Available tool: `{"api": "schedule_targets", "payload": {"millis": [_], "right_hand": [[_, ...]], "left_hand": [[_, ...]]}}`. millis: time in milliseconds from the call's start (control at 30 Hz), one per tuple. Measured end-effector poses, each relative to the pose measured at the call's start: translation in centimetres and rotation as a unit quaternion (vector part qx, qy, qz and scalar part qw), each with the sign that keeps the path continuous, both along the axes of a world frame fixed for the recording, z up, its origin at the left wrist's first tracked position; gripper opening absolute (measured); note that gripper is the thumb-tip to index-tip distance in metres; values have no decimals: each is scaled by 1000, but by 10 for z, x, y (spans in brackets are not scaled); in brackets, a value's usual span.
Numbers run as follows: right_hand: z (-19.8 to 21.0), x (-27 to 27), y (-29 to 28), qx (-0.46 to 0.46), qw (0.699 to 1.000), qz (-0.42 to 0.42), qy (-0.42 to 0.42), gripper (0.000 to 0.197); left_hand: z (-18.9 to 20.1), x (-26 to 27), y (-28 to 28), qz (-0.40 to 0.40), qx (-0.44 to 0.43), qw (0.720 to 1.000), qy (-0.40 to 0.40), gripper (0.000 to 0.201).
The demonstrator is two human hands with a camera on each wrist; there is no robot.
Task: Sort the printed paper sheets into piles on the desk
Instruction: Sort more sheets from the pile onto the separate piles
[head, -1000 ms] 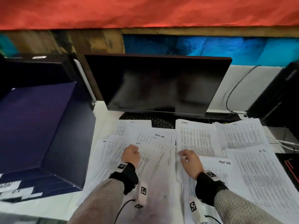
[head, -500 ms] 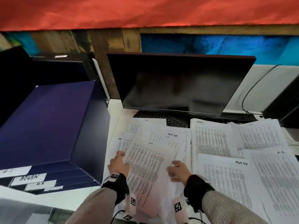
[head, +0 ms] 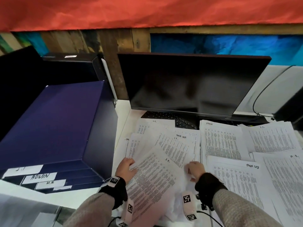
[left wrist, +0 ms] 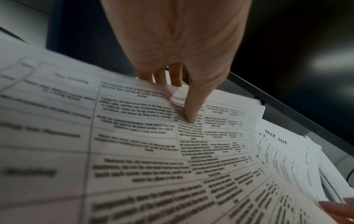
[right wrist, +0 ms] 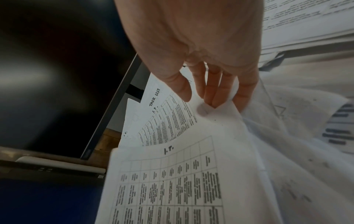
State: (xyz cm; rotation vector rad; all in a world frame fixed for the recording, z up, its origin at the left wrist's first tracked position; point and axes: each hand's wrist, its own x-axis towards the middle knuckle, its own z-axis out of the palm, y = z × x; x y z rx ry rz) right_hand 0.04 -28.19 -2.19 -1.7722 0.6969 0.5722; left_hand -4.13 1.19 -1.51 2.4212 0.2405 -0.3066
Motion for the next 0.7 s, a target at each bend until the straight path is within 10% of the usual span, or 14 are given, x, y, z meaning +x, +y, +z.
{"api": "schedule_targets", "payload": {"millis": [300,533,700], "right_hand": [[-5,-4,7,-8,997,-64,-43,31],[6,-12,3,-79,995,-8,-68,4],[10,-22,5,-136,985,58,-84,49]], "left_hand": [[-5,22,-14,54,-42,997,47,13],[-6,15,-17,100,-113,986,63,13],[-3,16,-24,115,-136,982,57,10]]}}
